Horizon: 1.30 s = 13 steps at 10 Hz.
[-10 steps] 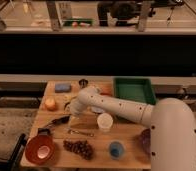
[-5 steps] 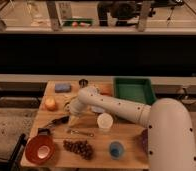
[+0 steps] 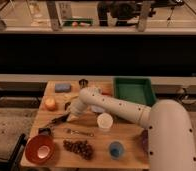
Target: Place brush in metal cup
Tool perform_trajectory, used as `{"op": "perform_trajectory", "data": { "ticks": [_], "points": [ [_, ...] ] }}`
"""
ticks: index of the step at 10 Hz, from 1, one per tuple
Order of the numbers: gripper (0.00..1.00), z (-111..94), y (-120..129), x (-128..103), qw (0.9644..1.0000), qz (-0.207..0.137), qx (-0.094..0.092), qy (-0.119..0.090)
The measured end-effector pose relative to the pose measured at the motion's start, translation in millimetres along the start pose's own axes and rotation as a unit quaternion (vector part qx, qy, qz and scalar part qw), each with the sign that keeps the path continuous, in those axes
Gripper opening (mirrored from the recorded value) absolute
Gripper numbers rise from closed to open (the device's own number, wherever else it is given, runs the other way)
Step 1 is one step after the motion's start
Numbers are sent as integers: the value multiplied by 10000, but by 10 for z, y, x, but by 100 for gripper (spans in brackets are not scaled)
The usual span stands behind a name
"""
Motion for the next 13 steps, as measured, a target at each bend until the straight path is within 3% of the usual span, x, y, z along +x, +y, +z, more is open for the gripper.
{"op": "perform_trajectory", "data": {
  "ticks": [3,7,10,13],
  "points": [
    [0,-141,14,6,10000,-14,59,-38],
    [0,-568,-29,-95,9990,-66,438,91],
    [0,-756,-75,-193,9973,-198,685,184],
    [0,-1063,-134,-320,9949,-310,957,57]
  ]
}}
